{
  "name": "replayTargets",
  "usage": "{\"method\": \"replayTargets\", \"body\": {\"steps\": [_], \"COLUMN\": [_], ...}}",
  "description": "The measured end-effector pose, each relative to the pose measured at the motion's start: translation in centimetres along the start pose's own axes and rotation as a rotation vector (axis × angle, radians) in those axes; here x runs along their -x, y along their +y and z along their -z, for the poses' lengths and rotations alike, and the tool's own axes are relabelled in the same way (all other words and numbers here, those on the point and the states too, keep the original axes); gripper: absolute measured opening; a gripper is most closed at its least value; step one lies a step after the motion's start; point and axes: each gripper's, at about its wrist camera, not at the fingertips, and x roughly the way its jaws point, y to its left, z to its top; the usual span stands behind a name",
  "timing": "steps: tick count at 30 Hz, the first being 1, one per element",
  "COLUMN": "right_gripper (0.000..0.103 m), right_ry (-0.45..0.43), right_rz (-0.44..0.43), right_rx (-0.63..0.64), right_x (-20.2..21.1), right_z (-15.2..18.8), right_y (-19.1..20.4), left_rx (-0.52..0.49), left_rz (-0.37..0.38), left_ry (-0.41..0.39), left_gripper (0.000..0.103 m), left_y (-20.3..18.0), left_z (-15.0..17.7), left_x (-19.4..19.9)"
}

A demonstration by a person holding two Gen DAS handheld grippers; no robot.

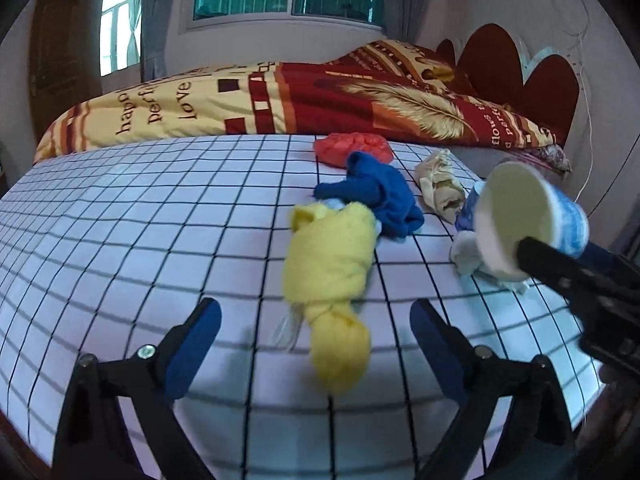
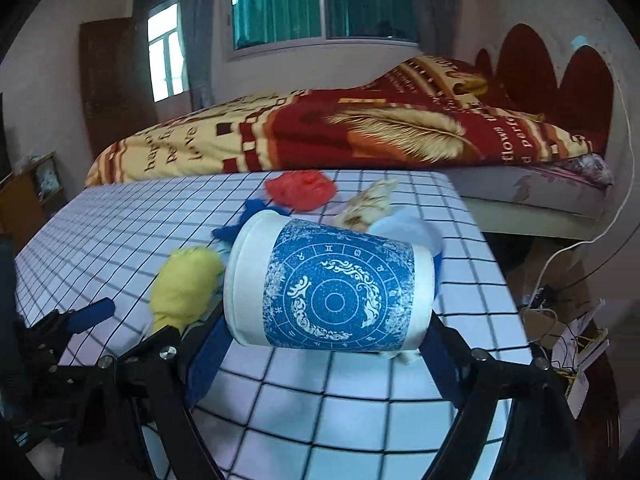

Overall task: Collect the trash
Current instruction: 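Grasp the yellow cloth with left tool while right tool grasps blue-patterned cup, then carry yellow cloth and blue-patterned cup toward the black bin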

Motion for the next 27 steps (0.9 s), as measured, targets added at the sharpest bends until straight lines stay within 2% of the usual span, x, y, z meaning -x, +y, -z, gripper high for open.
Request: {"method": "replayTargets", "body": {"steps": [6, 7, 8, 9, 16, 27], "right_gripper": [0.088, 0.088, 0.088, 0.088, 0.088, 0.088], "right_ry": [0.009, 0.009, 0.008, 0.008, -0.005, -0.034], "right_rz": [0.025, 0.027, 0.029, 0.031, 0.038, 0.072], "right_rx": [-0.019, -0.024, -0.028, -0.031, -0.036, -0.046], "right_x": [-0.5, -0.4, -0.3, -0.2, 1.7, 7.4], "right_z": [-0.3, -0.2, -0.2, -0.1, 0.3, 2.2], "right_y": [-2.0, -2.3, -2.6, -2.8, -3.5, -5.4], "left_rx": [0.008, 0.008, 0.005, 0.003, 0.01, -0.022], "left_rz": [0.009, 0.009, 0.005, 0.01, 0.044, 0.082], "left_ry": [0.053, 0.062, 0.082, 0.094, 0.031, -0.002], "left_gripper": [0.08, 0.073, 0.052, 0.046, 0.045, 0.045], "left_y": [-0.4, -0.3, -0.3, -0.3, -0.4, -3.0], "left_z": [-1.3, -1.4, -1.4, -1.4, -0.2, 1.5], "left_x": [-2.6, -2.9, -3.2, -3.4, 0.9, 6.4]}}
